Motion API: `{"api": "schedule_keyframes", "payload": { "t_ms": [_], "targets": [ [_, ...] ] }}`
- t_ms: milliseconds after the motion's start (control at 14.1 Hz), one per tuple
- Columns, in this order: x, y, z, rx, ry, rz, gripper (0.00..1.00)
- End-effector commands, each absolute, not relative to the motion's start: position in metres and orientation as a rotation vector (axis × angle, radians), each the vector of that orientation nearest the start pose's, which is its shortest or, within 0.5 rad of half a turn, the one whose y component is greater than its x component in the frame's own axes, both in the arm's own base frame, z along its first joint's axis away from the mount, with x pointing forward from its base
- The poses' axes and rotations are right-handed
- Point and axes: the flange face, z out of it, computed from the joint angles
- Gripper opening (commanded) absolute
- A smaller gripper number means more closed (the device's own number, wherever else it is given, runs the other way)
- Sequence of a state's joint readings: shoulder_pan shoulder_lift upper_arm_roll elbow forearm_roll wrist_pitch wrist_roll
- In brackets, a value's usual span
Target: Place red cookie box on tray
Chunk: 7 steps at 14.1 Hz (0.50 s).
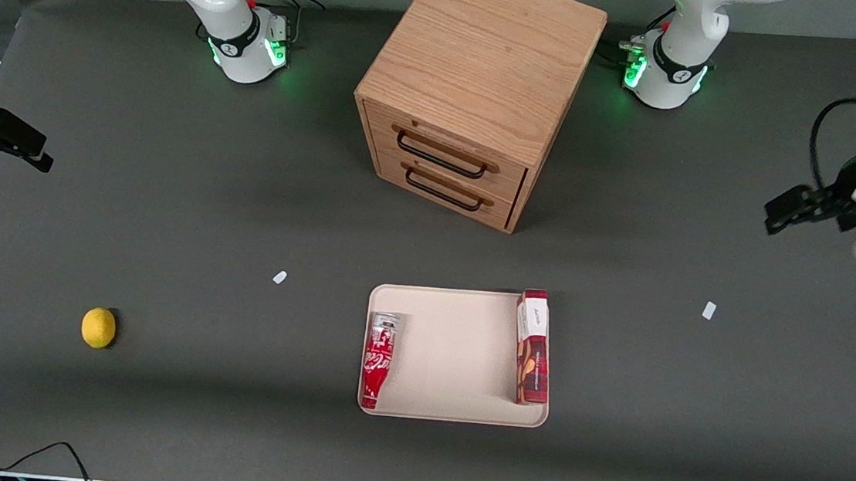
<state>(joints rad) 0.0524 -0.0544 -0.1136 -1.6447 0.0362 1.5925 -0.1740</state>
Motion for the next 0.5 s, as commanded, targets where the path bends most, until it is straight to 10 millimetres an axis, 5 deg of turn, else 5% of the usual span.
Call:
{"api": "schedule_keyframes", "payload": {
  "t_ms": [0,425],
  "targets": [
    [0.504,-0.024,0.639,-3.108,-0.174,0.007,1.0],
    [0.483,-0.005,0.661,-3.144,-0.105,0.008,1.0]
  ]
}}
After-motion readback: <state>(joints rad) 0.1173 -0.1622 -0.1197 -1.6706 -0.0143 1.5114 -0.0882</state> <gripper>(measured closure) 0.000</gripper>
